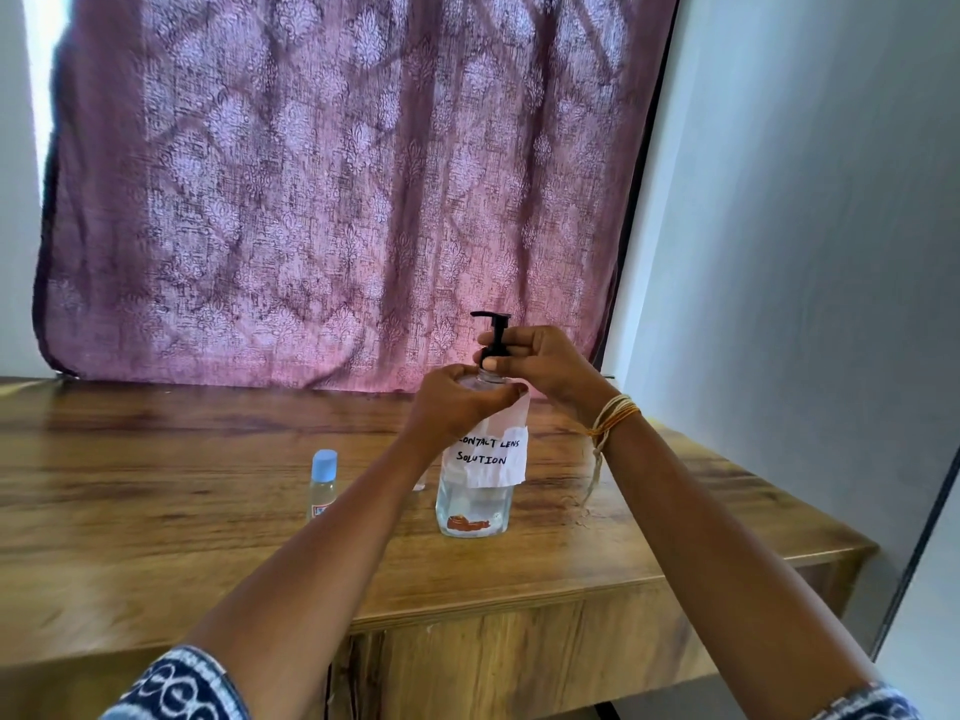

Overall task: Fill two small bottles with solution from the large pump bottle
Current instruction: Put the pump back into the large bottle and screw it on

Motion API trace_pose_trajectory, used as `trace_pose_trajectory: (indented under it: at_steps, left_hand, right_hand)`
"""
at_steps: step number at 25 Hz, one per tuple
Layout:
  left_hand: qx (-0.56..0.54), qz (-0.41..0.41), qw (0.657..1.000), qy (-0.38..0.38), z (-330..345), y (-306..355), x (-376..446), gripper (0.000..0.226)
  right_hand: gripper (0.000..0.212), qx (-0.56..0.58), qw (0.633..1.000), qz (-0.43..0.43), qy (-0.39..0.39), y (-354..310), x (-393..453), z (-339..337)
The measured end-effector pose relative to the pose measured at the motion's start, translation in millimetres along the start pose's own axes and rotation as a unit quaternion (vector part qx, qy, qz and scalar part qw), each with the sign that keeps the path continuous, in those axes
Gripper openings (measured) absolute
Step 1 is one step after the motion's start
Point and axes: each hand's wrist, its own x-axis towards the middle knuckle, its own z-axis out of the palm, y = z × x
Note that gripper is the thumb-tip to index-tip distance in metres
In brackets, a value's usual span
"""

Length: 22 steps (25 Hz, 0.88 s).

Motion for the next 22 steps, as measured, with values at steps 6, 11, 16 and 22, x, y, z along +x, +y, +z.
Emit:
trace_pose_trajectory:
  at_steps: [6,11,16,22]
  left_hand:
    - [0.006,0.004,1.000,-0.012,-0.3,3.8,1.6,0.028]
    - [0.038,0.053,0.995,-0.074,-8.3,14.3,-15.1,0.036]
    - [0.100,0.059,0.992,0.038,-13.2,-2.5,-60.7,0.099]
    - [0.234,0.195,0.933,0.191,-35.7,-26.4,-120.7,0.029]
  right_hand:
    - [0.036,-0.081,0.993,-0.020,0.080,1.5,-2.2,12.3]
    - [0.073,0.042,0.995,0.057,0.075,17.8,-36.1,14.2]
    - [0.048,0.144,0.985,0.047,0.082,49.2,-78.0,26.3]
    - [0.080,0.017,0.994,0.070,0.076,86.3,-96.2,61.4]
